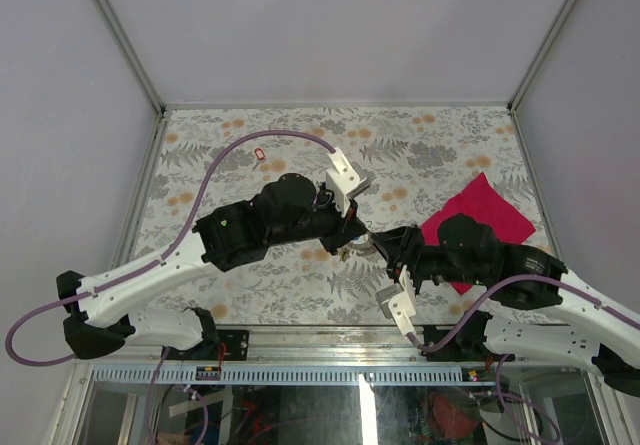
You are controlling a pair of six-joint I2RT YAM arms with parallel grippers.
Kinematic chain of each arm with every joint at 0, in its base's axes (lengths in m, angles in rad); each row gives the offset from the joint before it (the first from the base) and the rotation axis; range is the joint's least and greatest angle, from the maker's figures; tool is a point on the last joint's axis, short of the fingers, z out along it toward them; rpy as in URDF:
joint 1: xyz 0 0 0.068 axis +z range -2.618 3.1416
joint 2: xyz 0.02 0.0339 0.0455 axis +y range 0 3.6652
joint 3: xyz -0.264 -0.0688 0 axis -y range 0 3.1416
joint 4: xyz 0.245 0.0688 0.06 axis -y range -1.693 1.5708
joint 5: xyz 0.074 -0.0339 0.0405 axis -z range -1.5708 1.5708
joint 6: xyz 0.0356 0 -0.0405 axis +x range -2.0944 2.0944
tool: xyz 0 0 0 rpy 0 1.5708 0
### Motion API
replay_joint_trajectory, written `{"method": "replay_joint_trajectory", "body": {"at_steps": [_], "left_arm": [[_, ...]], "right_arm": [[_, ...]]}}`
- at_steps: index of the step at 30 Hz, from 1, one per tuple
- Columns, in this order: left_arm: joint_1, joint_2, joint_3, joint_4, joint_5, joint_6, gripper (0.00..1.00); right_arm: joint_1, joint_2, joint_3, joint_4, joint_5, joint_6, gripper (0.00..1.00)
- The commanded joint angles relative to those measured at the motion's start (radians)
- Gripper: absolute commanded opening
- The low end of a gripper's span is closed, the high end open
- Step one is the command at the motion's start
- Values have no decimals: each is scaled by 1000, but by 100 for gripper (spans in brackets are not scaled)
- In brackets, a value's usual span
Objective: Put the keys on the keyring
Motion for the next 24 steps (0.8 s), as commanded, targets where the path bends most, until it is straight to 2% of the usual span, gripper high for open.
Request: {"method": "replay_joint_trajectory", "body": {"at_steps": [1, 9, 24], "left_arm": [[2, -4, 27, 47, 30, -8, 0], [3, -2, 25, 46, 33, -6, 0], [5, 4, 27, 47, 38, -6, 0]], "right_arm": [[10, 6, -4, 52, 32, 2, 24], [10, -3, -1, 84, 11, 42, 16], [10, -20, -5, 133, -3, 86, 15]]}}
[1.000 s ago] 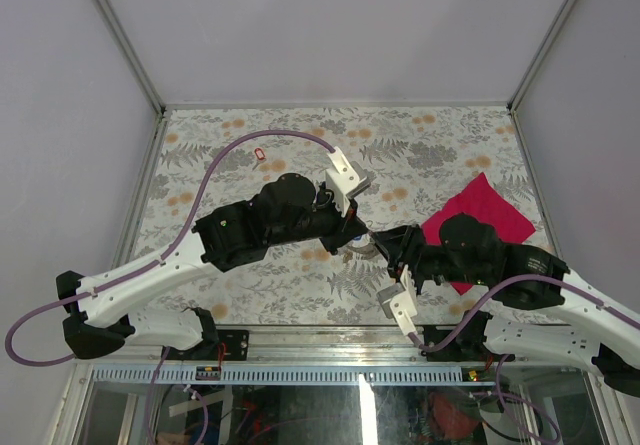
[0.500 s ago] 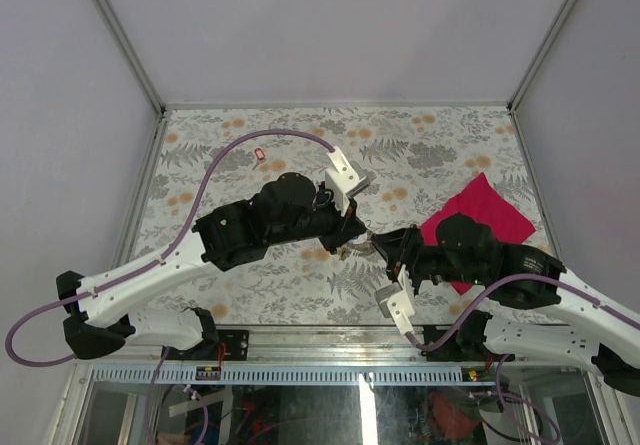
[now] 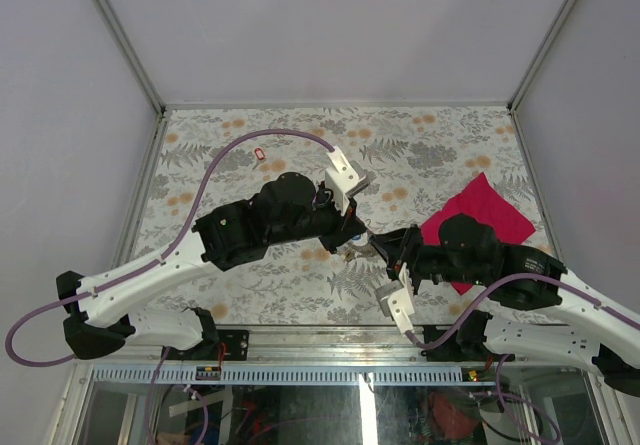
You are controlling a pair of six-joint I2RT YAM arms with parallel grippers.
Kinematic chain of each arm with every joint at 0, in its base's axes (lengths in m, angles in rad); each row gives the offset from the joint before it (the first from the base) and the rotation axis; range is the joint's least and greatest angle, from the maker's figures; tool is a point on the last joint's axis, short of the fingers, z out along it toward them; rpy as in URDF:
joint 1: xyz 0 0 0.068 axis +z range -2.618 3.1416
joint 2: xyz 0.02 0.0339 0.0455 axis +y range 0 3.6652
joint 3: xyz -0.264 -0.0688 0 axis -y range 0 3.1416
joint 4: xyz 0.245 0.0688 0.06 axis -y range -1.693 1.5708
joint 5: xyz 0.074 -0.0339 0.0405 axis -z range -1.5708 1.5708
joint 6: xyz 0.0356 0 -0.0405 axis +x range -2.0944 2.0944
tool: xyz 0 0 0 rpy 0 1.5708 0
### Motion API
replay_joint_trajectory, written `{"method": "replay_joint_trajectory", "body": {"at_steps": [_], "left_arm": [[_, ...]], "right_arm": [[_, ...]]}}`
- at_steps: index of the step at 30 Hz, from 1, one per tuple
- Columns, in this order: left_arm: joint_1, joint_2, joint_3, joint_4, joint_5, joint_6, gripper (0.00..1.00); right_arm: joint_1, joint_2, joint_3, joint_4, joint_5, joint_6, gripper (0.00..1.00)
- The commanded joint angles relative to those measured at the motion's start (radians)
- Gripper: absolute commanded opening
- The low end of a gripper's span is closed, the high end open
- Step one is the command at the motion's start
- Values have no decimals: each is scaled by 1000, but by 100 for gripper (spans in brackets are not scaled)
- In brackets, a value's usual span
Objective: Put the keys on the keyring
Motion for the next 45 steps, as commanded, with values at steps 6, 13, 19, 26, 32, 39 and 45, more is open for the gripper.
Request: {"method": "replay_joint_trajectory", "body": {"at_steps": [6, 13, 19, 26, 32, 39, 45], "left_arm": [[-2, 14, 35, 51, 45, -7, 0], [-1, 22, 41, 52, 51, -4, 0], [-1, 20, 42, 49, 49, -2, 0], [2, 19, 42, 43, 42, -1, 0], [4, 14, 40, 39, 36, -1, 0], [6, 13, 39, 41, 40, -4, 0], [5, 15, 37, 41, 43, -4, 0]], "right_arm": [[9, -23, -1, 126, 13, 38, 15], [9, -19, -6, 122, 21, 39, 15], [10, -13, -1, 79, 7, 56, 16], [10, -15, 27, 41, -24, 82, 18], [9, -15, 48, -9, -60, 107, 23], [9, -6, 28, -5, -70, 117, 25], [9, 5, 17, 1, -61, 113, 26]]}}
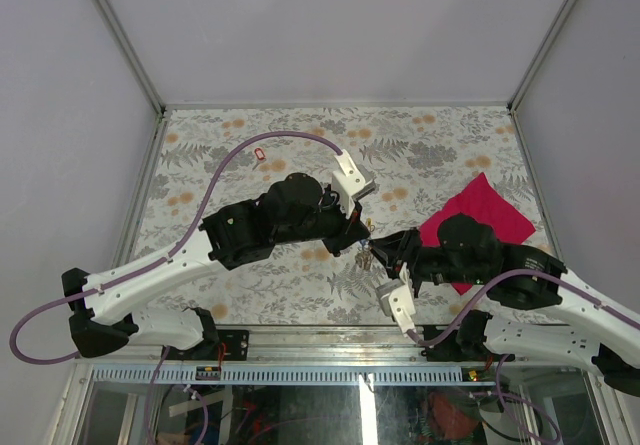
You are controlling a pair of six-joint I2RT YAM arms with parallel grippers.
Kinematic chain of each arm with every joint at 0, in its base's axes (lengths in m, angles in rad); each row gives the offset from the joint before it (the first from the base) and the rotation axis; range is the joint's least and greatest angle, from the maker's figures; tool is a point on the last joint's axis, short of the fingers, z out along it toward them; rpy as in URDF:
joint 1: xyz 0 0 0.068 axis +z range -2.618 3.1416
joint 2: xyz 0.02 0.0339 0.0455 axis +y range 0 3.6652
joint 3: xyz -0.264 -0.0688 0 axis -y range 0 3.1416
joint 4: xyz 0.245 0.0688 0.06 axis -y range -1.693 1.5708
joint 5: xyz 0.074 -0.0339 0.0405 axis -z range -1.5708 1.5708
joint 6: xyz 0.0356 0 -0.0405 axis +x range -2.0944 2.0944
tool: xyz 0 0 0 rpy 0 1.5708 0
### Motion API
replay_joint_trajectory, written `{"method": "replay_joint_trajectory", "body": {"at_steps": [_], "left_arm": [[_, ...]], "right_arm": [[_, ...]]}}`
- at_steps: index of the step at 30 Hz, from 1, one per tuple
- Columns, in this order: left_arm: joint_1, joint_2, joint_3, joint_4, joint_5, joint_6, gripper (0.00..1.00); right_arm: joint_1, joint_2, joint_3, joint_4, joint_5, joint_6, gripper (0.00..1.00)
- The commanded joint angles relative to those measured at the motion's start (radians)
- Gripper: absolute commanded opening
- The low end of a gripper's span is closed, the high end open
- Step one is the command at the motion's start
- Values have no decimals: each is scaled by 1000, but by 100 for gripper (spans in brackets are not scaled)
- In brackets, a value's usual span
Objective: Put the keys on the keyring
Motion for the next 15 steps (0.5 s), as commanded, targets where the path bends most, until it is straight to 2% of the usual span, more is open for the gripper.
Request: {"method": "replay_joint_trajectory", "body": {"at_steps": [1, 15], "left_arm": [[4, -10, 37, 44, 6, -4, 0], [6, -12, 28, 44, -16, -7, 0]], "right_arm": [[8, 8, 12, 18, -8, 16, 26], [7, 1, 55, 42, -87, 80, 24]]}}
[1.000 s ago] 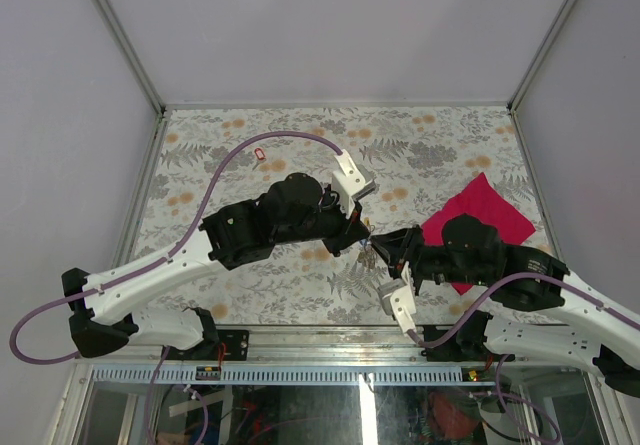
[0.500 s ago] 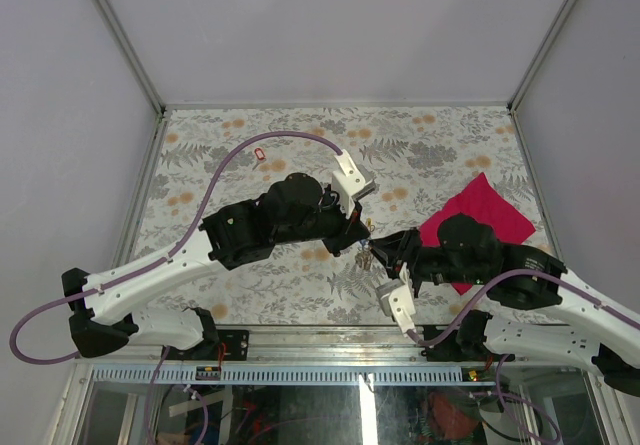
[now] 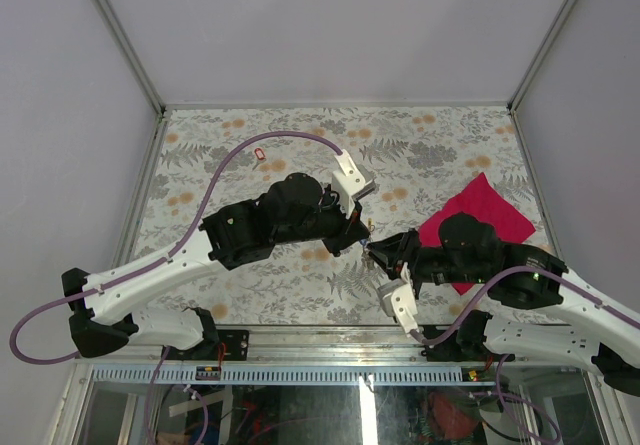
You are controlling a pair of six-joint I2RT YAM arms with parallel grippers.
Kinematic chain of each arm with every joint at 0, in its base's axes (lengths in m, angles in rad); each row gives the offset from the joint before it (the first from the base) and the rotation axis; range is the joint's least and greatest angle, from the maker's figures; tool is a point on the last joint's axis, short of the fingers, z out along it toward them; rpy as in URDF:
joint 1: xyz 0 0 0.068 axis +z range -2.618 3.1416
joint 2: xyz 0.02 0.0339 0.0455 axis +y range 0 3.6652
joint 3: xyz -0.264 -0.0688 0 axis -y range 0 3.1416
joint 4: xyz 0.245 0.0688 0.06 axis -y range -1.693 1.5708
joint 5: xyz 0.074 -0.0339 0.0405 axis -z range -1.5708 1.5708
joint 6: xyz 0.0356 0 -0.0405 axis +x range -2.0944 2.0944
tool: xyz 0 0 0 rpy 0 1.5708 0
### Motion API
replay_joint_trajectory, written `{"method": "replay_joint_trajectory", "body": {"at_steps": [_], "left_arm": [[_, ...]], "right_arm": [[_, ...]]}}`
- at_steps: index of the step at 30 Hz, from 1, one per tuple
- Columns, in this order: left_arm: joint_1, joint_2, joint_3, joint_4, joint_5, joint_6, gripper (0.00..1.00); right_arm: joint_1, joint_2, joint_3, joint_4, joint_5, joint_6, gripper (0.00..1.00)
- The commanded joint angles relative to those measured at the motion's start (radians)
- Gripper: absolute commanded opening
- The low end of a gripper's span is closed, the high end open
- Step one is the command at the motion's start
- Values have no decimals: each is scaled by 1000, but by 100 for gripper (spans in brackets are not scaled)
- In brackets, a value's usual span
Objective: Put the keys on the keyring
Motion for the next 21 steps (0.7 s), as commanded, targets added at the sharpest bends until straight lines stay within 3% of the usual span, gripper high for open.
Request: {"method": "replay_joint_trajectory", "body": {"at_steps": [1, 21], "left_arm": [[4, -10, 28, 44, -15, -6, 0], [5, -7, 27, 44, -2, -7, 0]], "right_arm": [[7, -4, 44, 43, -53, 48, 24], [8, 20, -23, 79, 44, -9, 23]]}}
